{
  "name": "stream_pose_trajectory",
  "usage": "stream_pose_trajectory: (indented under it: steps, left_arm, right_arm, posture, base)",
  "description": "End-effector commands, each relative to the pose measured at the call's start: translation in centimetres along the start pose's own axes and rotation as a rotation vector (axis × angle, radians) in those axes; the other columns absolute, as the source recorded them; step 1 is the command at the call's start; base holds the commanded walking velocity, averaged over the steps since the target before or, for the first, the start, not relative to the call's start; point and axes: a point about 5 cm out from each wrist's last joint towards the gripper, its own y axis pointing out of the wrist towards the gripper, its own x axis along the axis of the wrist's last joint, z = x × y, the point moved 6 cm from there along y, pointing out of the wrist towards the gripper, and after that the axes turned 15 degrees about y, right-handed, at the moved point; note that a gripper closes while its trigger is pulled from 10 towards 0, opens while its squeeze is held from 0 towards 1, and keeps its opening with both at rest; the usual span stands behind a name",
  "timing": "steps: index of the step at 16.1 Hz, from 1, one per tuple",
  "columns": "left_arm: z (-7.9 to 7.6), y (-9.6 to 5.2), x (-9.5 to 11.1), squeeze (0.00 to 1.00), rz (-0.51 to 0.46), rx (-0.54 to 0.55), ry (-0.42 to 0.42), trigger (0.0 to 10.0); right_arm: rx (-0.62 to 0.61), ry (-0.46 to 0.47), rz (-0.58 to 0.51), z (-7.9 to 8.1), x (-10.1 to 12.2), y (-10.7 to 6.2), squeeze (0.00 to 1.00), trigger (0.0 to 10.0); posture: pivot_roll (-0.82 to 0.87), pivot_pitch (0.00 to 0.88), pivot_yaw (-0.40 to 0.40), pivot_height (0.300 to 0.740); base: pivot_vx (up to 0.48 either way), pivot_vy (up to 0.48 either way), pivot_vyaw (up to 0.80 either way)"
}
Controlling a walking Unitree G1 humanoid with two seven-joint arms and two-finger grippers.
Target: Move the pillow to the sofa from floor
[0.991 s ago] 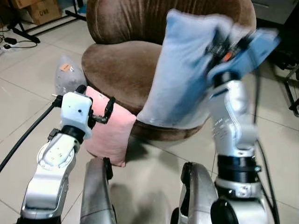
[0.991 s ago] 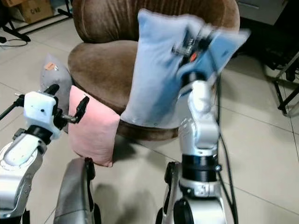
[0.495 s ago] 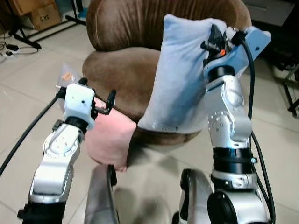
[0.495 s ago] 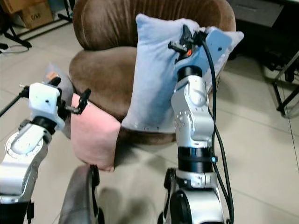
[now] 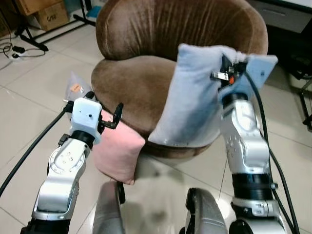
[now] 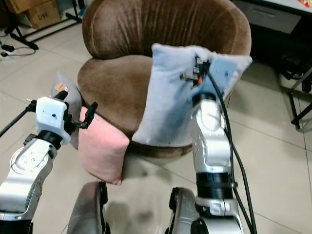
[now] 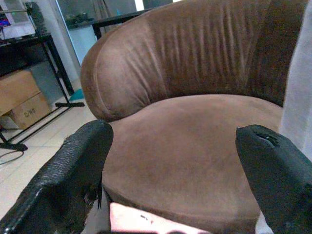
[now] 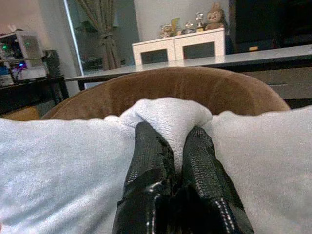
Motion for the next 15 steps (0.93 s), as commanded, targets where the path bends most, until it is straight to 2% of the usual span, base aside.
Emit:
stream_pose_trajectory:
  steps: [1, 6, 10, 12, 15]
  left_arm:
    - [-0.2, 0.0, 0.4, 0.00, -0.014, -0.007, 0.006, 10.0]
    - [-0.2, -0.1, 0.0, 0.00, -0.007, -0.014, 0.027, 10.0]
    - [-0.3, 0.0, 0.0, 0.00, -0.004, -0.013, 0.029, 10.0]
    - [-0.3, 0.0, -0.1, 0.00, -0.001, -0.009, 0.026, 10.0]
    - [0.1, -0.7, -1.9, 0.00, 0.067, 0.027, 0.020, 10.0]
  right_arm:
    - [0.020, -0.009, -0.071, 0.3, 2.0, -0.3, 0.00, 10.0]
    - [0.026, 0.009, -0.025, 0.3, 0.7, -1.8, 0.00, 10.0]
    - [0.029, 0.023, -0.022, 0.4, 0.8, -1.8, 0.00, 10.0]
    - [0.023, 0.061, -0.023, 0.4, 0.9, -1.8, 0.00, 10.0]
    - [-0.019, 0.076, 0.059, -1.5, -1.2, -2.6, 0.00, 10.0]
  posture:
    - [0.00, 0.000, -0.050, 0.642]
    - [-0.01, 0.000, -0.035, 0.682]
    - [-0.02, 0.000, -0.034, 0.722]
    - [-0.02, 0.000, -0.036, 0.740]
    - [-0.01, 0.000, -0.041, 0.740]
  base:
    - [0.000, 0.000, 0.00]
    - [0.000, 0.000, 0.00]
    - [0.000, 0.000, 0.00]
    - [0.000, 0.000, 0.00]
    - [0.000, 0.000, 0.00]
